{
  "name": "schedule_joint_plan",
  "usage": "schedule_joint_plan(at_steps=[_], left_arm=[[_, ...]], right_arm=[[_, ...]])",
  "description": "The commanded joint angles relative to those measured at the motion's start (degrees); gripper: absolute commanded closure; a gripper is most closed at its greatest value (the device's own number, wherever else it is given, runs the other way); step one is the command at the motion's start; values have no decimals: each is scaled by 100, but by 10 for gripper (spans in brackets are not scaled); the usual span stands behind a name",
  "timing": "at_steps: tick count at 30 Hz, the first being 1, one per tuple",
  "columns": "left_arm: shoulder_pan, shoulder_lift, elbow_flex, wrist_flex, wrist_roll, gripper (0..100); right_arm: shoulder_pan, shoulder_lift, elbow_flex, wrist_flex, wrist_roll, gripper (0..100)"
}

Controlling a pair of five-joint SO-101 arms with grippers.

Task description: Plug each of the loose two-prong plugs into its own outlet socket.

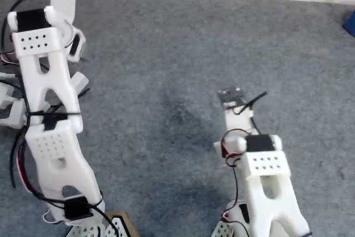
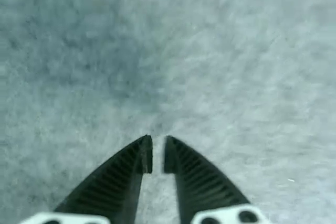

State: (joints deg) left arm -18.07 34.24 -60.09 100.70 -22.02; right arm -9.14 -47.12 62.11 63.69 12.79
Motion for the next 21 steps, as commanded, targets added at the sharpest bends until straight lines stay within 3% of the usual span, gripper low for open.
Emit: schedule_joint_plan(at_steps=[1,6,10,16,21], left_arm=[[268,-1200,321,53,413,796],[637,-2958,1842,53,615,812],[1024,-4426,3688,-105,677,832],[1147,-6765,7776,-1934,659,845],[1121,-9481,10853,-3508,651,845]], right_arm=[[549,-866,-637,426,-44,992],[734,-2185,-1059,1508,9,993],[734,-3160,-857,1719,580,993],[743,-4295,-66,1701,633,993],[752,-4708,198,1473,589,993]])
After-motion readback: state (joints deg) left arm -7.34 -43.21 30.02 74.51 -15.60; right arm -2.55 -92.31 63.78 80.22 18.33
